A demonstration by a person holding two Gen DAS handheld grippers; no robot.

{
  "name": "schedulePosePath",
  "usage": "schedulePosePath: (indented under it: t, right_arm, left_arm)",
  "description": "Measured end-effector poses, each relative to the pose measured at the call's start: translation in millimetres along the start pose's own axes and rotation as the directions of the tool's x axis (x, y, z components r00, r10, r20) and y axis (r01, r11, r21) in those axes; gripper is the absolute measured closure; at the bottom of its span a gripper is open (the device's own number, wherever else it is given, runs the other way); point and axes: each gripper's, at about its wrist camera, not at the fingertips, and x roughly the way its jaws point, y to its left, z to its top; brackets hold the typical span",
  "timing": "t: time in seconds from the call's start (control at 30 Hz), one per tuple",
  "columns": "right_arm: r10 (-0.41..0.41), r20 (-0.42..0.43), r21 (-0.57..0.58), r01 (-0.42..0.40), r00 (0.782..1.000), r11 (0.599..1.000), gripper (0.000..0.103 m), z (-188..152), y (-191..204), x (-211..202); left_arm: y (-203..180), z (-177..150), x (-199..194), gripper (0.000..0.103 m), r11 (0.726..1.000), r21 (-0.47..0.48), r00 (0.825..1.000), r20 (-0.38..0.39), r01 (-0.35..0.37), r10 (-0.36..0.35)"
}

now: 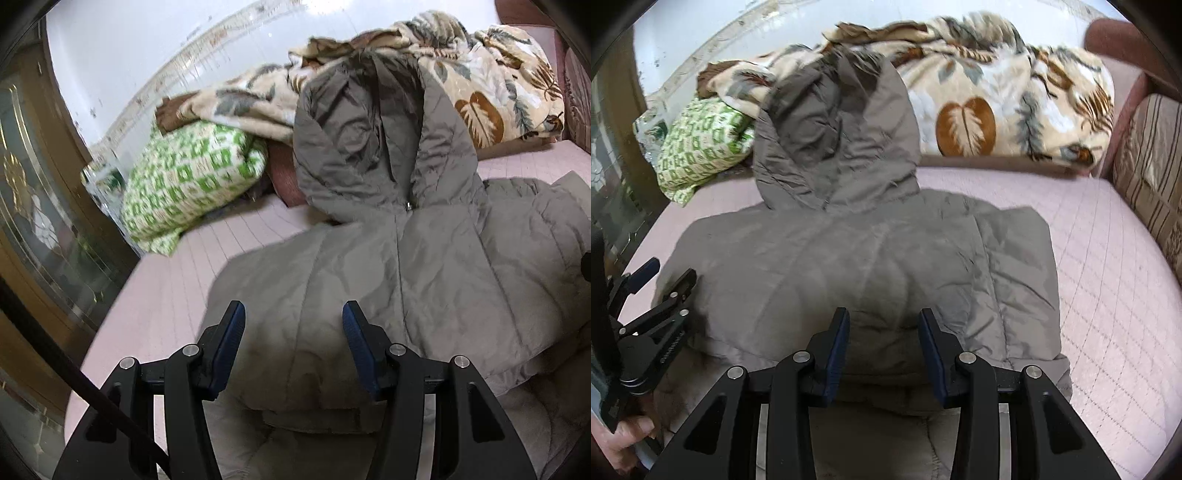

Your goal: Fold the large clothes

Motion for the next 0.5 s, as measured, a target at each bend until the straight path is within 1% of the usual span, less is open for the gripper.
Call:
schedulePosePath:
  t: [0.17, 0.27, 0.37, 0.5]
  right_arm:
    - [0.001, 0.033, -0.044, 0.000, 0.999, 0.999, 0.061, 1, 13, -9]
    - [0.006, 0.039, -0.054, -0.004, 0.999, 0.999, 0.061, 1, 16, -11]
    - [0.004, 0.039, -0.059, -0.002, 0.999, 0.998, 0.061, 1, 17, -11]
    - [0.002, 0.029, -0.049, -0.001, 1.000, 0.999, 0.061, 1, 15, -8]
  left_arm:
    - [-3, 7, -23, 0.048, 0.998, 0.023, 0.995, 0.088, -0.051, 0.049]
    - [-5, 12, -35, 0.048, 0.997, 0.032, 0.990, 0.127, -0.065, 0.061]
    - [-5, 17, -45, 0.048, 0.997, 0.037, 0.985, 0.157, -0.071, 0.064]
    - [-7, 21, -55, 0.048, 0.997, 0.041, 0.983, 0.174, -0.068, 0.059]
